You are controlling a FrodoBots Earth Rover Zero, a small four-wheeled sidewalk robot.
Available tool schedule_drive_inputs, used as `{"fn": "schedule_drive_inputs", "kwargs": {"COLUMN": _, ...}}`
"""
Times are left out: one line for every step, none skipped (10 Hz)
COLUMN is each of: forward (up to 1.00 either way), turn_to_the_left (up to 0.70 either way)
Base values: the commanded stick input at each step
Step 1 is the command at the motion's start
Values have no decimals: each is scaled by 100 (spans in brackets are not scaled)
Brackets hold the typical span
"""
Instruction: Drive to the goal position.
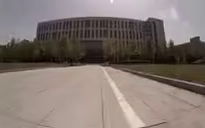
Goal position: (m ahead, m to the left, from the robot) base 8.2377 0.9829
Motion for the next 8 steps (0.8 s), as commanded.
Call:
{"fn": "schedule_drive_inputs", "kwargs": {"forward": 100, "turn_to_the_left": 0}}
{"fn": "schedule_drive_inputs", "kwargs": {"forward": 100, "turn_to_the_left": 0}}
{"fn": "schedule_drive_inputs", "kwargs": {"forward": 100, "turn_to_the_left": 0}}
{"fn": "schedule_drive_inputs", "kwargs": {"forward": 100, "turn_to_the_left": 0}}
{"fn": "schedule_drive_inputs", "kwargs": {"forward": 100, "turn_to_the_left": 0}}
{"fn": "schedule_drive_inputs", "kwargs": {"forward": 100, "turn_to_the_left": 0}}
{"fn": "schedule_drive_inputs", "kwargs": {"forward": 100, "turn_to_the_left": 0}}
{"fn": "schedule_drive_inputs", "kwargs": {"forward": 100, "turn_to_the_left": 0}}
